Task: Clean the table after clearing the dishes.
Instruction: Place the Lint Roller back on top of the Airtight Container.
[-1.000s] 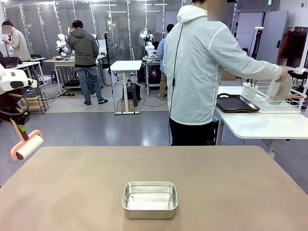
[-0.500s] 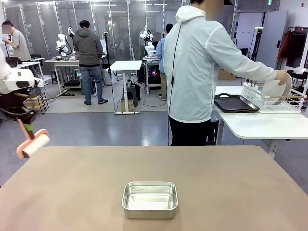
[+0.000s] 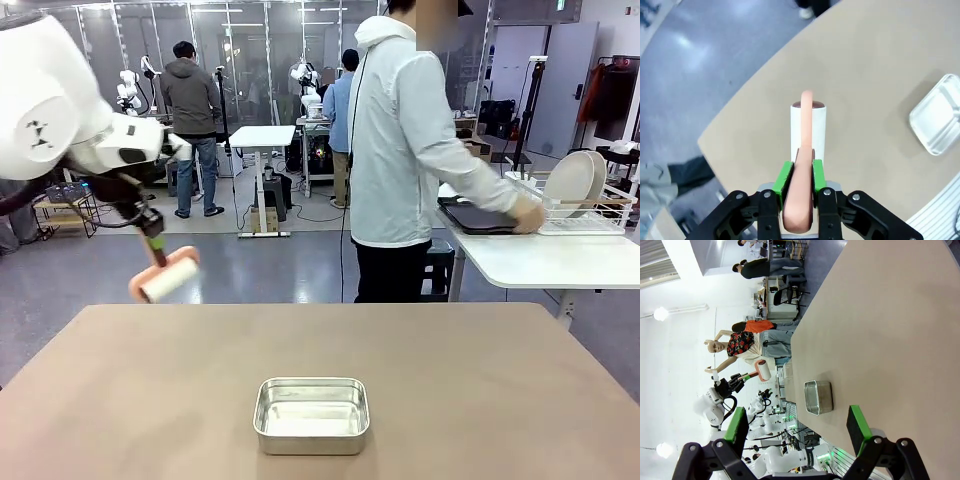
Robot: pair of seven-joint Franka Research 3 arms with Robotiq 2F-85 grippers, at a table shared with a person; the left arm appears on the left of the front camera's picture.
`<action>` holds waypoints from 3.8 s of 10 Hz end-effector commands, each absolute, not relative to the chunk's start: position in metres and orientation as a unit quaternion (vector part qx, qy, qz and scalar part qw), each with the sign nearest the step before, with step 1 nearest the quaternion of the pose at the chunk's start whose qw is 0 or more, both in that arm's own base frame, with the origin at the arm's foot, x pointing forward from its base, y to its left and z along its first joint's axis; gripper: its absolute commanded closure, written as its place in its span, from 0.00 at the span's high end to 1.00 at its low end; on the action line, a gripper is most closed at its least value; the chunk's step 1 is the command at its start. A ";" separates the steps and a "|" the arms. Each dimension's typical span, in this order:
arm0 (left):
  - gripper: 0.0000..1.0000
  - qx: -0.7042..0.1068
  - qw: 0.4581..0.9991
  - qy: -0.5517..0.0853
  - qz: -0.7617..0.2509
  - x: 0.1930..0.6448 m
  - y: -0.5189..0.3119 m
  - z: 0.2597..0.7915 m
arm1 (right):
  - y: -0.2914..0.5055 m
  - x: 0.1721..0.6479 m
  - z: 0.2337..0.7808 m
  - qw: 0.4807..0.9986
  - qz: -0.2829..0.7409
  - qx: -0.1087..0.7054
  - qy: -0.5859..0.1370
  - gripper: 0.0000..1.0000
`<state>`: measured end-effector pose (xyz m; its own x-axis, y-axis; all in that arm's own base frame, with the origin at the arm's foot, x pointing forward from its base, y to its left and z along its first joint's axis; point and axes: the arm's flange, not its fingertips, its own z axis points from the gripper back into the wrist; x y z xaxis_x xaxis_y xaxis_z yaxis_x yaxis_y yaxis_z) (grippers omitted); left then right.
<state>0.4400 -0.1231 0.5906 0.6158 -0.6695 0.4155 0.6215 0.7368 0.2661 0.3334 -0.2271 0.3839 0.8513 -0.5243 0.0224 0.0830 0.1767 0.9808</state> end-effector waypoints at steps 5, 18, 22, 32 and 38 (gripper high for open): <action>0.00 -0.026 0.776 -0.214 -0.593 0.413 -0.238 0.587 | -0.226 0.332 0.386 0.744 -0.203 0.610 -0.182 1.00; 0.00 -0.098 0.678 -0.079 -0.725 0.430 -0.345 0.504 | -0.226 0.332 0.386 0.744 -0.203 0.610 -0.182 1.00; 0.00 -0.101 0.692 -0.070 -0.711 0.448 -0.351 0.477 | -0.226 0.332 0.386 0.744 -0.203 0.610 -0.182 1.00; 0.00 -0.076 0.728 0.017 -0.681 0.489 -0.366 0.403 | -0.226 0.332 0.386 0.744 -0.203 0.610 -0.182 1.00; 0.96 -0.089 0.728 -0.006 -0.680 0.487 -0.369 0.430 | -0.226 0.332 0.386 0.744 -0.203 0.610 -0.182 1.00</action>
<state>0.4894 -0.3685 0.4229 0.0658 -0.9892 0.1306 0.9909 0.0494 -0.1251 0.3333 -0.2271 0.3839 0.8514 -0.5241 0.0222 0.0830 0.1764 0.9808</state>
